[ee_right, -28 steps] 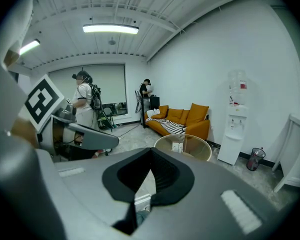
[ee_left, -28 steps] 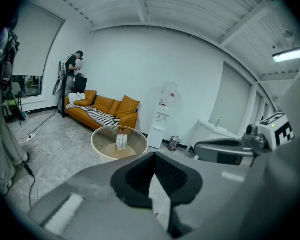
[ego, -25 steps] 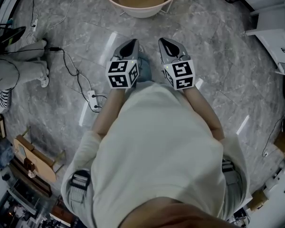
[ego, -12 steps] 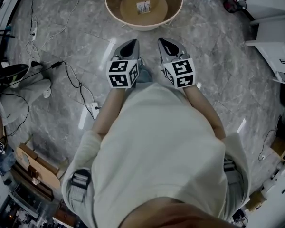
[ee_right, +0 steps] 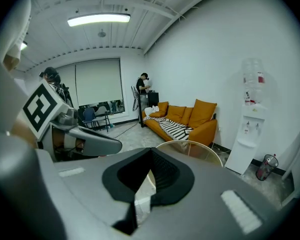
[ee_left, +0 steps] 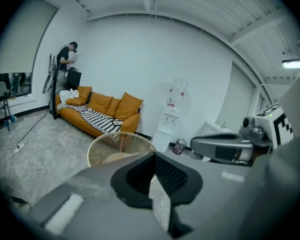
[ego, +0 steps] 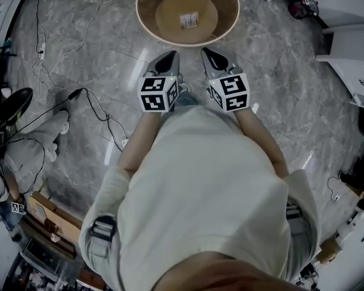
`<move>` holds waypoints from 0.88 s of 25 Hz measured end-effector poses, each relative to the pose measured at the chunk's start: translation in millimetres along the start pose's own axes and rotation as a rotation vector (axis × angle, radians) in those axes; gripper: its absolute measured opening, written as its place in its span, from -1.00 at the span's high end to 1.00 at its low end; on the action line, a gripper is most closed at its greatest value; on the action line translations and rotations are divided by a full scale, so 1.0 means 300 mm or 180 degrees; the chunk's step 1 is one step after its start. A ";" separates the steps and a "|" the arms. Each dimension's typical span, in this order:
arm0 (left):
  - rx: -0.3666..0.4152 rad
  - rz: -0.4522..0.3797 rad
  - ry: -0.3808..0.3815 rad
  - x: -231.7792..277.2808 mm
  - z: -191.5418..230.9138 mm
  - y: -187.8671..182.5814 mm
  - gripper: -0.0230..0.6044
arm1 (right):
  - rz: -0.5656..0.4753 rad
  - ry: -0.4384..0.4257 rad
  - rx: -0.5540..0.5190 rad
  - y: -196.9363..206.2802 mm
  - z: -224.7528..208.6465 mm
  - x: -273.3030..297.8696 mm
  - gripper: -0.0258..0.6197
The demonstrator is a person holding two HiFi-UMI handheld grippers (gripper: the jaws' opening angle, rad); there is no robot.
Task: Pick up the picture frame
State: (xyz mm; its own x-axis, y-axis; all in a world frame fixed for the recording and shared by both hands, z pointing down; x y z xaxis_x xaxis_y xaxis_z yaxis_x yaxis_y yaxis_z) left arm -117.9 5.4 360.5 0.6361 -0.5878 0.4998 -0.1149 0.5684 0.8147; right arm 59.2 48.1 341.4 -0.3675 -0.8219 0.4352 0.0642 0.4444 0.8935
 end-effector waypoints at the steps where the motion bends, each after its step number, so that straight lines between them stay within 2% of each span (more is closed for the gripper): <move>1: 0.0004 0.0017 0.0009 0.014 0.020 -0.007 0.92 | 0.0011 0.0009 0.0008 -0.003 -0.003 0.023 0.92; 10: 0.0060 0.0154 0.0126 0.136 0.144 -0.036 0.92 | 0.0148 0.0083 -0.0002 -0.033 -0.036 0.183 0.92; 15: -0.0014 0.0273 0.0081 0.172 0.169 0.011 0.92 | 0.0209 0.0016 0.0076 -0.007 -0.044 0.219 0.92; 22: -0.0102 0.0445 0.0002 0.294 0.190 0.099 0.92 | 0.0414 -0.0056 0.0152 0.093 -0.130 0.300 0.92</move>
State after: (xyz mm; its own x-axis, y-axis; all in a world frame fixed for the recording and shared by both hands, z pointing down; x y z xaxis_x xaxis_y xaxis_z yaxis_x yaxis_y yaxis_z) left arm -108.7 -62.5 445.5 0.6161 -0.5013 0.6076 -0.1780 0.6628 0.7273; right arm 64.0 -27.4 409.7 -0.3752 -0.7501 0.5445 0.0681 0.5635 0.8233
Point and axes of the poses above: the fingertips, and each gripper's own axes: x forward along the fingers, z to its left, y out of its underside, the point moved 10 cm from there along -x, backward along the fingers, and after that the axes turned 1 degree about -y, right-handed, at the moved point
